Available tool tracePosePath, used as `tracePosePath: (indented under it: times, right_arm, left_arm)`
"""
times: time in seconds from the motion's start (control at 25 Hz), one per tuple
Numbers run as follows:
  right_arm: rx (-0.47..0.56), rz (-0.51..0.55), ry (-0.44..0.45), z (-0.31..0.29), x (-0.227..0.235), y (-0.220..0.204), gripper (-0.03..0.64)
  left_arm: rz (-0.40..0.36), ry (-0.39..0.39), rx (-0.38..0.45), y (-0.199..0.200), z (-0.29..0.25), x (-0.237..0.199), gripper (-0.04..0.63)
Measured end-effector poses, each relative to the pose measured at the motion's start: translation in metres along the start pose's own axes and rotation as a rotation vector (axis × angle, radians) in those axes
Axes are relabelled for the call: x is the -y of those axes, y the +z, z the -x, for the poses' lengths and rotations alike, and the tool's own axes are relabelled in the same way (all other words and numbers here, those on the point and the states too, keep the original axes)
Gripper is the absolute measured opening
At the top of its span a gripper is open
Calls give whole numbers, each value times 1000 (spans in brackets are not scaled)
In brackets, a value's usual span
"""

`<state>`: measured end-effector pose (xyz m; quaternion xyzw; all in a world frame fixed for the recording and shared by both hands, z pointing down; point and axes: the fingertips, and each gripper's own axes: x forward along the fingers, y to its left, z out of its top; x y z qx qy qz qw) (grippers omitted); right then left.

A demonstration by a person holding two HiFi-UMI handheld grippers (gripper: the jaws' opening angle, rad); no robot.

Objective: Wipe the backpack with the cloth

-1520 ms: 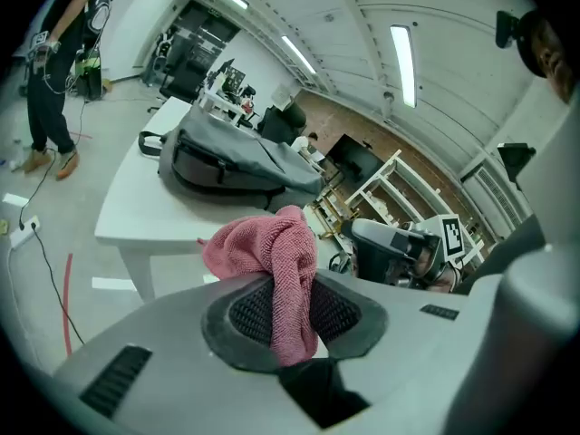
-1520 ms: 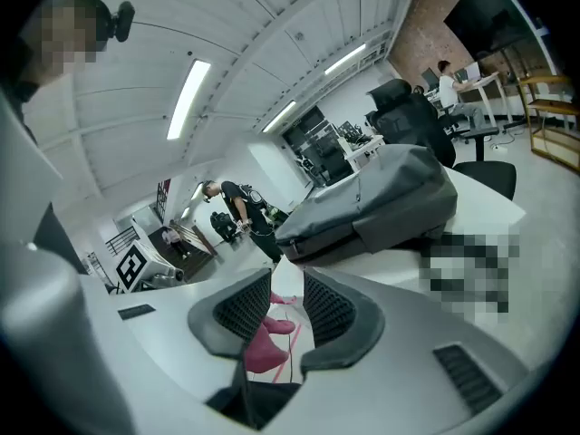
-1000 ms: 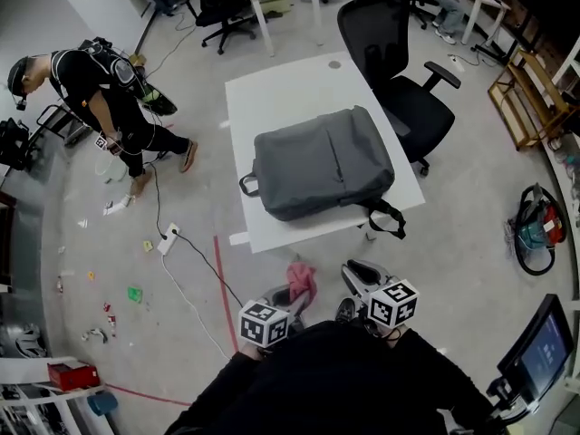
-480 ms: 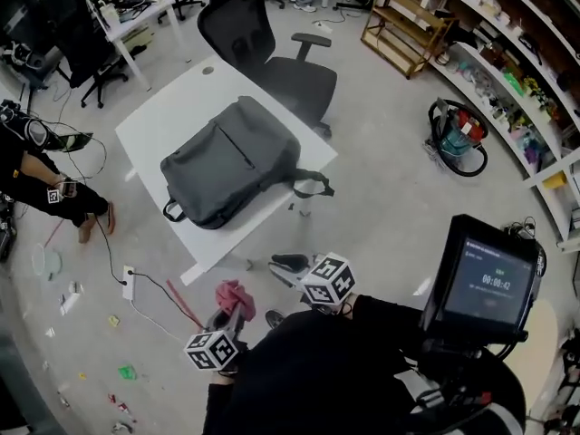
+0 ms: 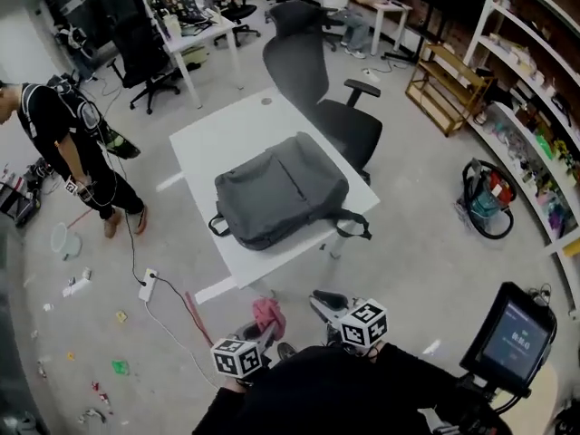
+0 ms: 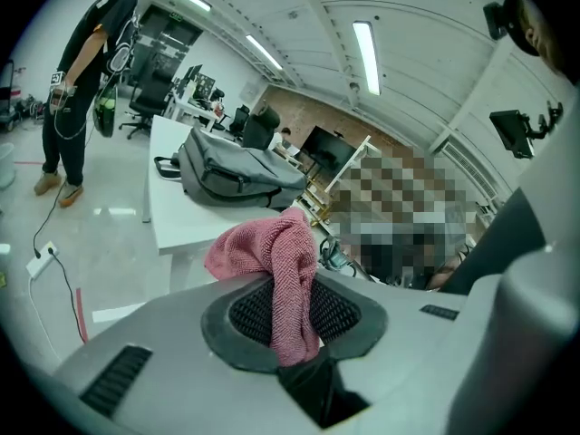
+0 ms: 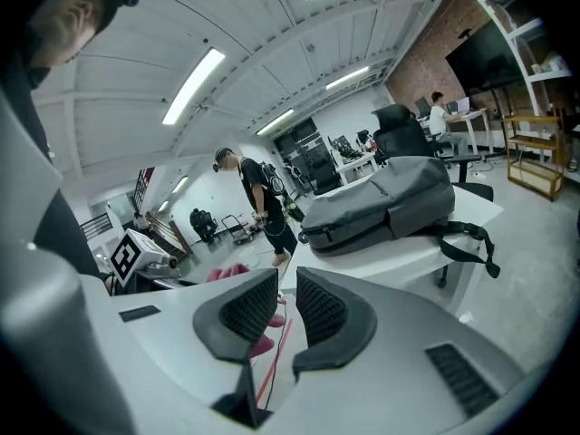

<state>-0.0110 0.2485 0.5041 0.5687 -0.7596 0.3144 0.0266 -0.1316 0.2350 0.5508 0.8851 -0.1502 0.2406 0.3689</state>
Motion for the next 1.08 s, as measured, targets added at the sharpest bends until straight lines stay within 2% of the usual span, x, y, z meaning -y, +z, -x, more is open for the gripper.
tracePosePath:
  times: [0.36, 0.76, 1.08]
  right_arm:
    - [14, 61, -1, -3, -7, 5, 55]
    - [-19, 109, 46, -25, -10, 11, 52]
    - [-41, 115, 62, -34, -27, -5, 51]
  left_arm:
    - [-7, 24, 57, 5, 10, -7, 86]
    - [-18, 99, 129, 14, 24, -18, 86]
    - [4, 89, 130, 1, 35, -28, 86]
